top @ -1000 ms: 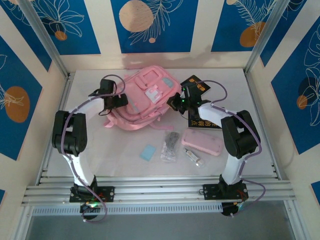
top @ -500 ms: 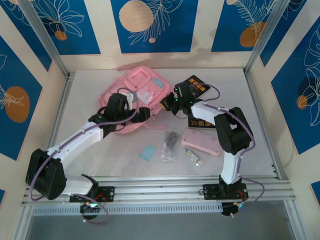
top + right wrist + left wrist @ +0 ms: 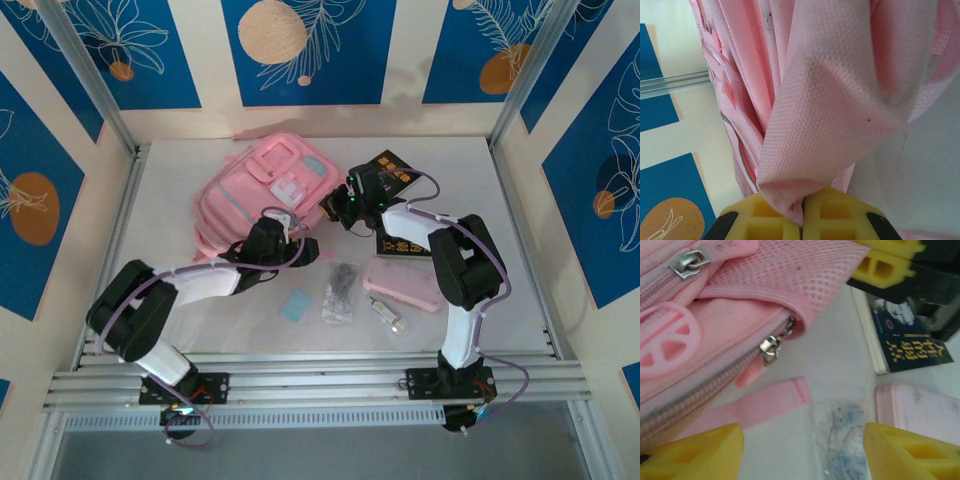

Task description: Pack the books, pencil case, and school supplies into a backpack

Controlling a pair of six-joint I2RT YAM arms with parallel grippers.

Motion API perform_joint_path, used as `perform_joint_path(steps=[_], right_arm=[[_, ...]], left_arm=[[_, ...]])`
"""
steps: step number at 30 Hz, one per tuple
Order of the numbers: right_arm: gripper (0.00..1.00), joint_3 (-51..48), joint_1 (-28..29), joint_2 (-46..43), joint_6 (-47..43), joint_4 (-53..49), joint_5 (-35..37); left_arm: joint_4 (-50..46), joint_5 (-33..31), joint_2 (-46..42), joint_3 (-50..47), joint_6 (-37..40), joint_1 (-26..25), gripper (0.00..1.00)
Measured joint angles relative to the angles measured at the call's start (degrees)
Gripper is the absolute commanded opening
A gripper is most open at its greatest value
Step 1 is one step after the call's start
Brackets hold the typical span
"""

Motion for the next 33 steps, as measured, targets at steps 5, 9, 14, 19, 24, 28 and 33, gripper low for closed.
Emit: perform_joint_path(steps=[5,9,14,19,24,28,33], right_arm=[[0.0,-1.8,0.0,-0.2,2.0,2.0,0.1],[0.0,-4.9,-0.3,-0.7,4.8,5.4,0.7],[0.0,-7.1,-0.5,-1.1,8.0,9.3,1.6],[0.0,-7.9,-0.8,-1.2,11.0,12.0,1.7],[0.0,-10.5,-0.9,-1.2,16.4,16.5,1.8],[0.0,-11.4,-1.0,-1.2,18.9,18.0,1.8],[0.0,-11.4,-1.9,-1.2,18.5,18.5,0.7]], left_arm=[[4.4,-4.0,5.4,0.9,1.3,0.0,0.61],[5.9,-6.6,9.2,2.8,3.3,0.0,0.55],[8.7,-8.2,12.1,3.8,6.1,-0.1,0.36],[14.5,-7.8,14.8,4.1,7.5,-0.1,0.38],[19.8,-7.8,17.4,4.1,8.0,-0.1,0.27],[22.7,-8.7,18.8,4.1,9.3,-0.1,0.0],[23.0,-9.2,18.4,4.1,9.8,-0.1,0.0]])
